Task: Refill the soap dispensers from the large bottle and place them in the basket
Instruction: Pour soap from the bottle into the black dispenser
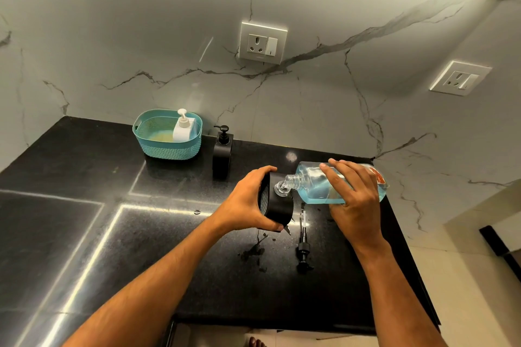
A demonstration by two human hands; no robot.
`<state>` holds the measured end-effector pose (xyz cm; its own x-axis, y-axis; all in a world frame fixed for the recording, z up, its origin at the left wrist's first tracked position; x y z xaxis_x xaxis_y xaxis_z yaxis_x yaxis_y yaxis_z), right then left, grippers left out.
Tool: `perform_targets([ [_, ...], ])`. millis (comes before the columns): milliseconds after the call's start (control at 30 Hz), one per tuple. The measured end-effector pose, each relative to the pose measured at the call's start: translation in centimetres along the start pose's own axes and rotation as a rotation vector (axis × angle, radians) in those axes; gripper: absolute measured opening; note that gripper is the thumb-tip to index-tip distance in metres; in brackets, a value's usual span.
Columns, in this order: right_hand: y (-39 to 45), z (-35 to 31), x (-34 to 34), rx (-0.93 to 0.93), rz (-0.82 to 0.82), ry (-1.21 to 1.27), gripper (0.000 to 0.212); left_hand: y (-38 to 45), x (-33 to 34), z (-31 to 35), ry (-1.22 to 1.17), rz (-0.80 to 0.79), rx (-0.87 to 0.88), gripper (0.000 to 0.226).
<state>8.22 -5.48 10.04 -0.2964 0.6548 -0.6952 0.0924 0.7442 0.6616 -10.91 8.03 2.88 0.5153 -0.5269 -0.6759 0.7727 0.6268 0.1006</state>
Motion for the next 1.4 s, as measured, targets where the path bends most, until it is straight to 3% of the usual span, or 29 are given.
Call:
perform_targets([
  [1400,0.02,0.18,-0.14,-0.003,-0.014,0.001,0.073,-0.04,0.03,0.38,0.000,-0.004,0.011,0.124],
])
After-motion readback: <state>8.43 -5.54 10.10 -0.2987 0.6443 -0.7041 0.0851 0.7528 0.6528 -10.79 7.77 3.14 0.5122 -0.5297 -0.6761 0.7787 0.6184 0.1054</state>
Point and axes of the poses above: each hand's wrist, its own y-axis towards the middle knuckle, its own x-axis out of the palm, z = x × y, the point moved 6 cm from there along y, towards the middle knuckle, and after that the axes turned 13 degrees about y, right-handed, at the moved point
